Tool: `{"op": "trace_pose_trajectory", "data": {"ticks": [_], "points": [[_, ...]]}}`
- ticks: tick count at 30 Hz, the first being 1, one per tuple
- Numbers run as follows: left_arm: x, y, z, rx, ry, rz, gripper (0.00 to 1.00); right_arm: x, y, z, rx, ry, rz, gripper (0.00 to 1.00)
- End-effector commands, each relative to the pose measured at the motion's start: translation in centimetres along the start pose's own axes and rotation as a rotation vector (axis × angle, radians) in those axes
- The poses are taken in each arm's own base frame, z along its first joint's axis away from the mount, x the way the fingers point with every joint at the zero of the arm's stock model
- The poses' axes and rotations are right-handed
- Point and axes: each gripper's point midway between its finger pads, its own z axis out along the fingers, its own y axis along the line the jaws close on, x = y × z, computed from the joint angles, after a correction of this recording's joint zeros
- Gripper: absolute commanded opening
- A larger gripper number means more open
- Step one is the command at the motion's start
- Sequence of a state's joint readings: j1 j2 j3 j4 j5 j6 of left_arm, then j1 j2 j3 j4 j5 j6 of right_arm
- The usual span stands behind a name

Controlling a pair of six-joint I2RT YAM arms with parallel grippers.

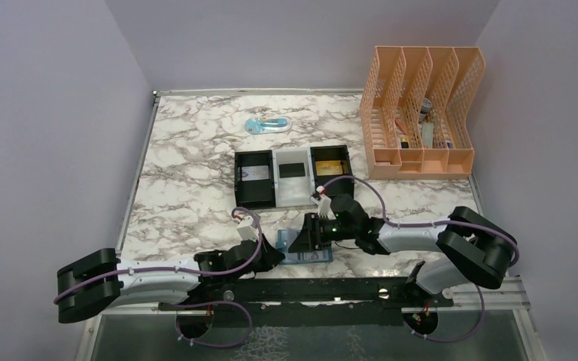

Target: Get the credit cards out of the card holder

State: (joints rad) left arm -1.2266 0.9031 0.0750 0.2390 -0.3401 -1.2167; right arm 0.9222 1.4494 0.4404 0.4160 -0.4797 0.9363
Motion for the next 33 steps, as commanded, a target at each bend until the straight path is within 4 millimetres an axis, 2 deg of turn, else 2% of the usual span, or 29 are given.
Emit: {"op": "trace_pose_trajectory", "data": {"ticks": [1, 7, 13, 16, 21, 26, 29, 33], "points": [[-0.2, -1.1, -0.2, 0.026, 0.001, 0.009, 0.10, -1.5, 0.2, -0.4, 0.046, -0.069, -0.040, 0.49], [-1.0, -1.2, -1.0, 0.024, -0.024, 0.007, 0.28, -1.5, -0.2, -0.7, 0.055, -0.093, -0.040, 0.49], [-1.7, -1.2, -1.9, 0.035, -0.048, -0.012, 0.37, -0.9, -0.4, 0.8, 0.019, -0.038, -0.033, 0.48], [-1.7, -1.3, -2.0, 0.042, -0.049, -0.015, 0.41, -0.5, -1.2, 1.6, 0.030, -0.014, -0.010, 0.47], [-2.0, -1.2, -2.0, 0.037, -0.063, -0.010, 0.46, -0.2, -2.1, 2.2, 0.048, -0.001, 0.016, 0.47], [-2.1, 0.2, -1.9, -0.040, -0.072, 0.029, 0.46, -0.4, -2.7, 1.7, 0.085, -0.038, 0.037, 0.47], [-2.8, 1.5, -2.2, -0.130, -0.094, 0.070, 0.46, -0.6, -3.3, 1.4, 0.124, -0.061, 0.042, 0.47], [-4.1, 1.8, -2.6, -0.185, -0.131, 0.144, 0.48, -0.7, -3.7, 1.1, 0.153, -0.074, 0.045, 0.47]]}}
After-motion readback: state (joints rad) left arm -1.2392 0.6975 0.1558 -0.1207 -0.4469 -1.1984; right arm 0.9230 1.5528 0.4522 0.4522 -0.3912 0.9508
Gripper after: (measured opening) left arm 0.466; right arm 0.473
